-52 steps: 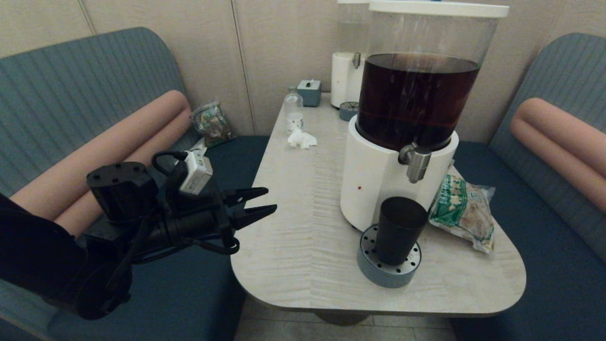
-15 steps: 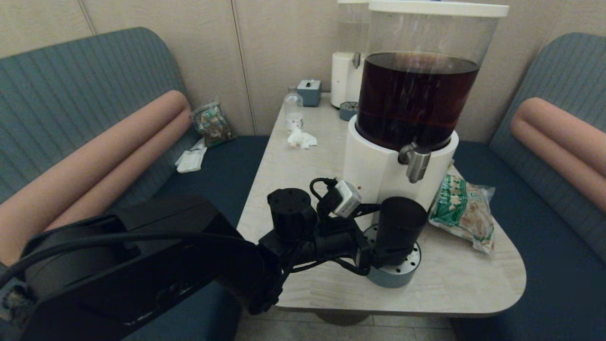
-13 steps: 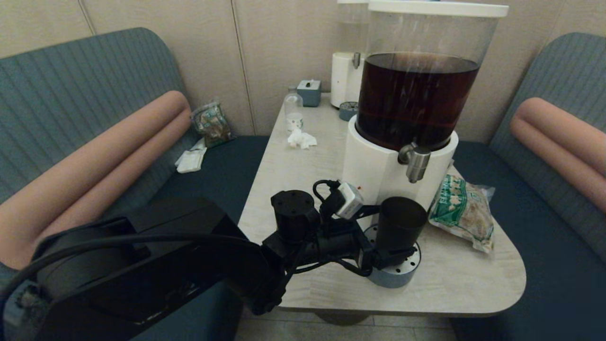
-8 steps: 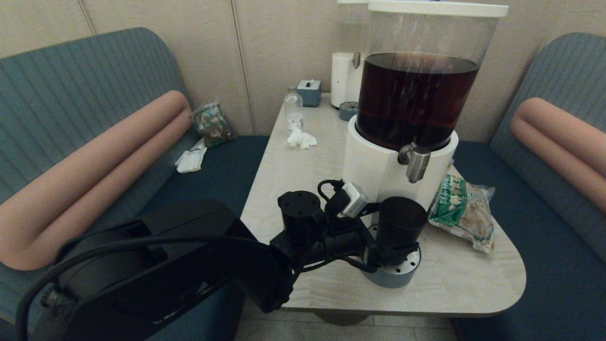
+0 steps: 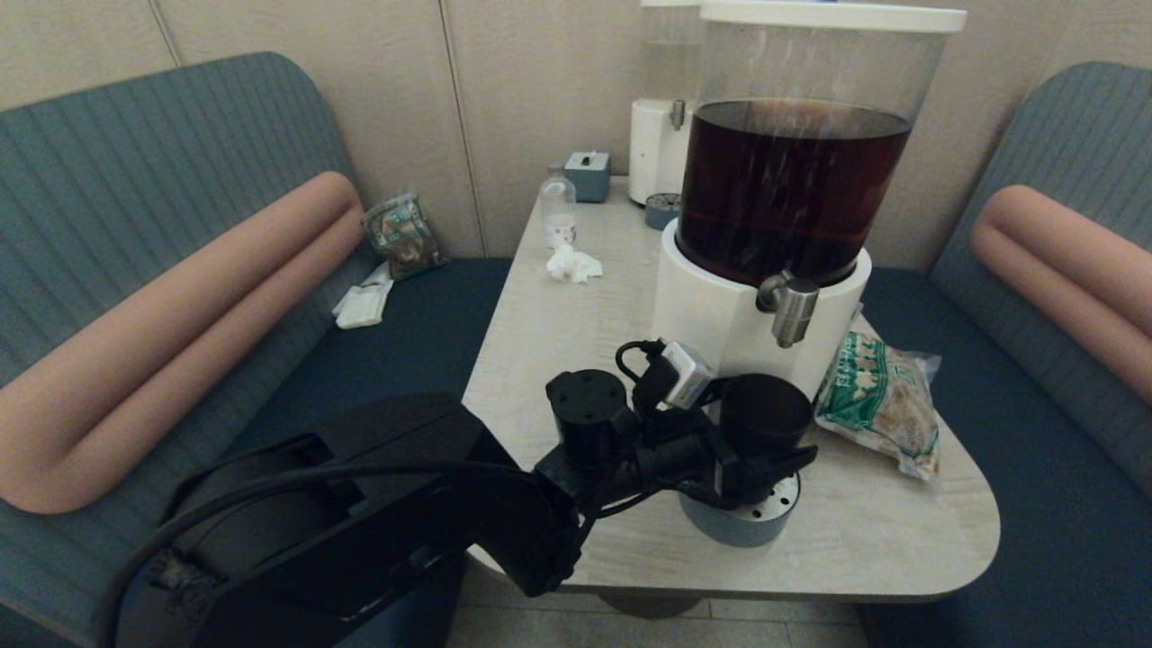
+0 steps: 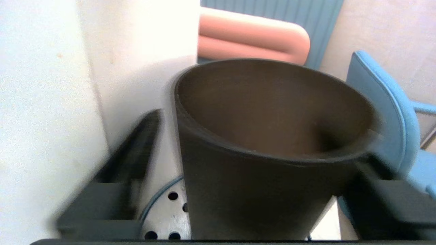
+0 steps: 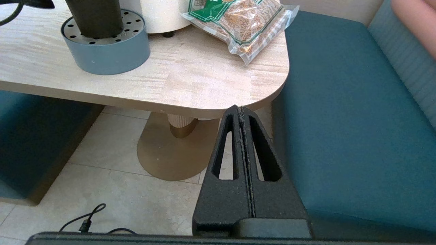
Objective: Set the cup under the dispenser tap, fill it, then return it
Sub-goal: Place the cup next to the water dispenser
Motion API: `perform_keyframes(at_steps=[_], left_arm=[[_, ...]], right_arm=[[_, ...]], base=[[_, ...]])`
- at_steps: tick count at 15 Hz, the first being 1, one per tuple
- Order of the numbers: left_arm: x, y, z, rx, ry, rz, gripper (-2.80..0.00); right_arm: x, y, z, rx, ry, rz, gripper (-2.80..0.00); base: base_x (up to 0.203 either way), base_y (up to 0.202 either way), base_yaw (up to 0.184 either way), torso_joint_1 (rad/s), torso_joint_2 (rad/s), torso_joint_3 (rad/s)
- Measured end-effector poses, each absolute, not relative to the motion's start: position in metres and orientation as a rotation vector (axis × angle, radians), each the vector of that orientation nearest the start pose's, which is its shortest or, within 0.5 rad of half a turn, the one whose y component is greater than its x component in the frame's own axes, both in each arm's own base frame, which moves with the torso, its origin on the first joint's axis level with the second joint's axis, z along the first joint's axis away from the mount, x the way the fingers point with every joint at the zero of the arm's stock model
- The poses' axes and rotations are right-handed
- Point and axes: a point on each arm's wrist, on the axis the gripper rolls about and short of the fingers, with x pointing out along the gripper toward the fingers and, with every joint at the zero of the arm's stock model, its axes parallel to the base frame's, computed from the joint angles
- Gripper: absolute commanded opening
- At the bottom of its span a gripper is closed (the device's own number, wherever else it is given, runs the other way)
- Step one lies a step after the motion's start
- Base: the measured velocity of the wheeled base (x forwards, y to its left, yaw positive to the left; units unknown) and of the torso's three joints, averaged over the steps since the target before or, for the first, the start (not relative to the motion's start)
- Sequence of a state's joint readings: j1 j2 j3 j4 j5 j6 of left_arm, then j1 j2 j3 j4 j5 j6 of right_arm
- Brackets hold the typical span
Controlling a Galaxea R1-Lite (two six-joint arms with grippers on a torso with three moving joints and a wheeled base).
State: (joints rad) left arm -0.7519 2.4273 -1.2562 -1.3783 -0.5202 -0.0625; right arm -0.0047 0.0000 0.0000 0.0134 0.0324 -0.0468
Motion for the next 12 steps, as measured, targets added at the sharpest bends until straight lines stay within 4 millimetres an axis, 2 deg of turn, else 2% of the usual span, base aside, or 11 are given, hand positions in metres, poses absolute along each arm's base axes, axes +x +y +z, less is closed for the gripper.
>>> perform_keyframes(at_steps=[7,12], left_arm=[[0.326,-0.325,0.086,-0.104,-0.190,-1.276,-2.80],[0.306,-0.308,0.087,-0.096,-0.129,-1.280,-2.80]], right_arm=[[-0.023,0.001,0.074,-0.047,0.013,0.028,-2.80],[-0.023,0.001,0.074,-0.047,0.013,0.028,-2.80]], base=[[0.000,0.000,0.000,0.000,0.00,0.000],[0.000,0.000,0.000,0.000,0.00,0.000]])
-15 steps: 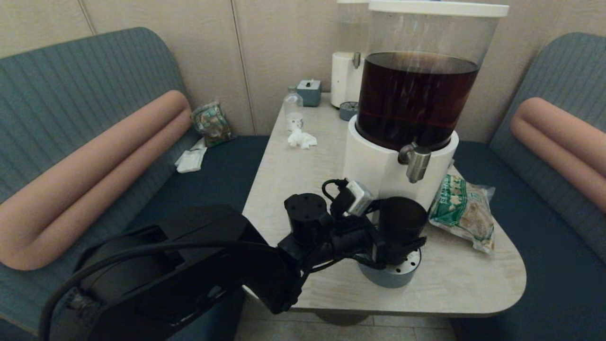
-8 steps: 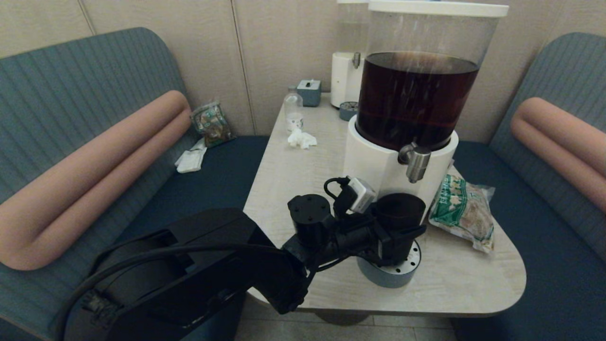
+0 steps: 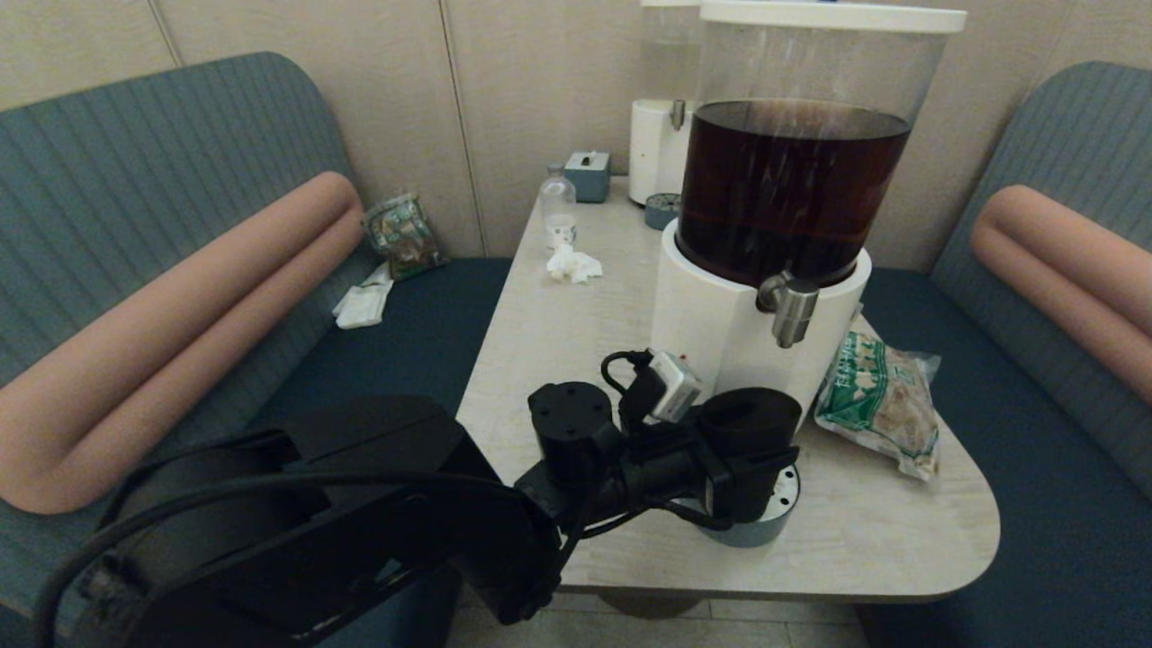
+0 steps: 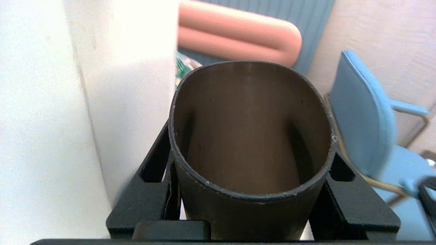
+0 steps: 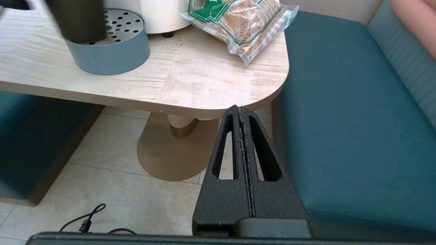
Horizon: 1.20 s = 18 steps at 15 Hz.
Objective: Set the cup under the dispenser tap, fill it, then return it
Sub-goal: Place the cup next to the water dispenser
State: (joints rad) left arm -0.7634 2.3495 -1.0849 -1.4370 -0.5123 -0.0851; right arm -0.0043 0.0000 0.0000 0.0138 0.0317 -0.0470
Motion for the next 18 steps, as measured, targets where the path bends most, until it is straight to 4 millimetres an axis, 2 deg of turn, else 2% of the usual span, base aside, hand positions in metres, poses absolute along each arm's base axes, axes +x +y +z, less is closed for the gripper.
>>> perform_keyframes(at_steps=[4,8,13,18], left_arm=[[0.290,-0.276,0.100,-0.103,-0.098,-1.251,-2.80],[0.299,-0.235,0.111,-0.104,-0.098,-1.156,-2.80],[0.341,-0.170,0.120,-0.096,-0.154,-0.997,-2.80],[0.398,-0.150,0.113,-0.080,-0.249,-0.902,-2.80]], right_arm=[[-0.023,0.001,0.074,-0.047,0.013,0.028,-2.80],[-0.023,0.001,0.074,-0.047,0.013,0.028,-2.80],[-0.023,0.001,0.074,-0.047,0.013,0.027,-2.80],[-0.023,0.001,0.074,-0.047,0.013,0.028,-2.80]], base=[[0.000,0.000,0.000,0.000,0.00,0.000],[0.000,0.000,0.000,0.000,0.00,0.000],[0.000,0.000,0.000,0.000,0.00,0.000],[0.000,0.000,0.000,0.000,0.00,0.000]])
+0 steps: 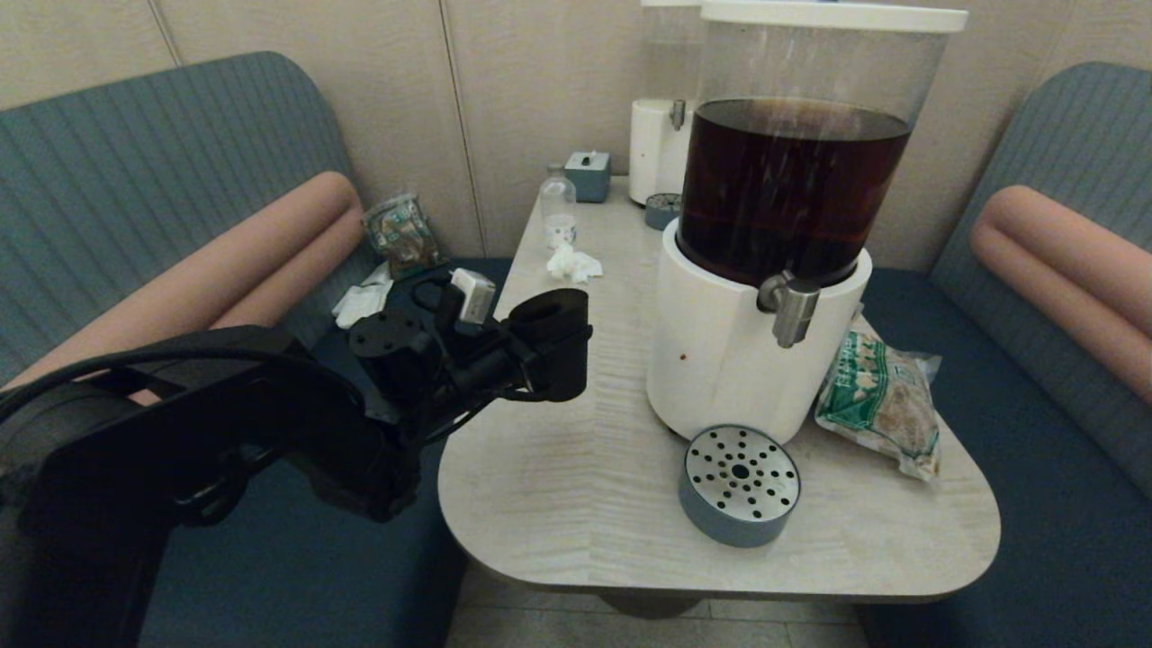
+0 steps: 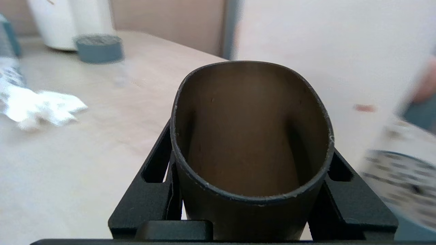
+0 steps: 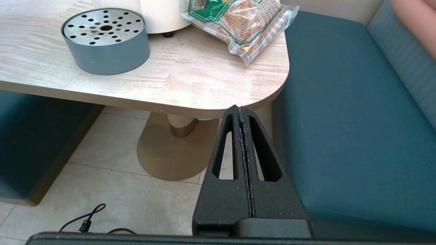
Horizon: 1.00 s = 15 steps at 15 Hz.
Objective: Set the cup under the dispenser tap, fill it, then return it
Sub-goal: Place the cup next to the water dispenser
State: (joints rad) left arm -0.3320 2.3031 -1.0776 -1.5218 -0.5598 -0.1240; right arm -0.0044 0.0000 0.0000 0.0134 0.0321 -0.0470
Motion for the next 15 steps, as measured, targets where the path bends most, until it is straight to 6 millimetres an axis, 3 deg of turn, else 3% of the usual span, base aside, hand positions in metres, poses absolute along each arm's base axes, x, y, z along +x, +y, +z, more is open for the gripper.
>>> perform_keyframes(at_steps=[4,8,9,15], left_arm=[[0.439,-0.138,0.088,-0.074,-0.279,-0.851,-2.80],[0.454,-0.125,0.061,-0.074,-0.247,-0.818,-2.80],[0.456,-0.124,0.058,-0.074,-0.241,-0.814,0.00],[0.457,-0.120,0.053,-0.075,-0.232,-0.808,0.00]], right_arm=[[-0.023,0.001,0.074,-0.046,0.013,0.028,-2.80],[-0.023,0.001,0.074,-0.046,0.013,0.028,-2.80],[-0.023,0.001,0.074,-0.046,0.013,0.028,-2.80],[-0.023,0.001,0.074,-0.047,0.013,0.028,-2.80]], base=[[0.000,0.000,0.000,0.000,0.00,0.000],[0.000,0.000,0.000,0.000,0.00,0.000],[0.000,0.000,0.000,0.000,0.00,0.000],[0.000,0.000,0.000,0.000,0.00,0.000]])
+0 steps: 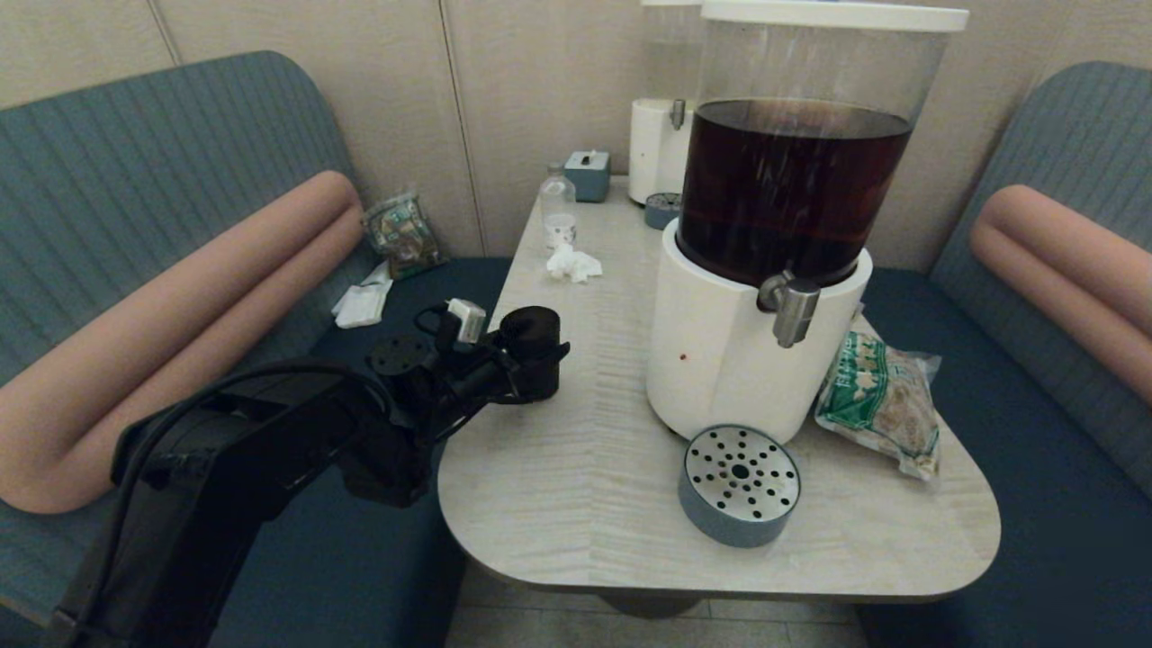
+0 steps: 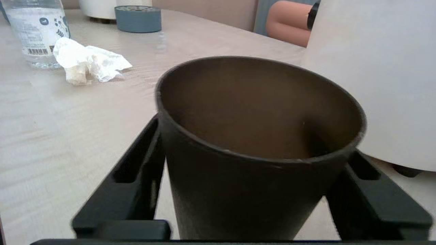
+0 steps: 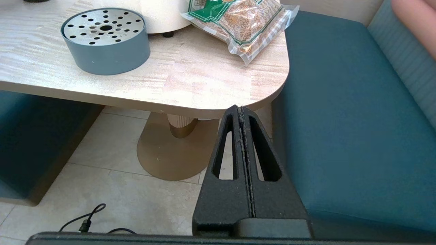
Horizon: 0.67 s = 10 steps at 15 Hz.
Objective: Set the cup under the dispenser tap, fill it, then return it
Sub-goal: Place the cup next to the water dispenser
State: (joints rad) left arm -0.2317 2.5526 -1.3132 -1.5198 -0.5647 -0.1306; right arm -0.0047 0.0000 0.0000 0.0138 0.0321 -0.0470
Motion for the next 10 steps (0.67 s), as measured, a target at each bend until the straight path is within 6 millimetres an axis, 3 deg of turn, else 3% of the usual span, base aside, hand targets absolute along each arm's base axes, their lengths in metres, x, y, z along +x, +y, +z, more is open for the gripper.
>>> perform_keyframes(at_steps=[10], left_arm=[[0.446,-0.118,0.049,-0.080,-0.183,-0.802,0.00]], right_arm=[[-0.023,0.001,0.074,-0.047,0.013,0.028,-2.80]], base=[[0.000,0.000,0.000,0.000,0.00,0.000]])
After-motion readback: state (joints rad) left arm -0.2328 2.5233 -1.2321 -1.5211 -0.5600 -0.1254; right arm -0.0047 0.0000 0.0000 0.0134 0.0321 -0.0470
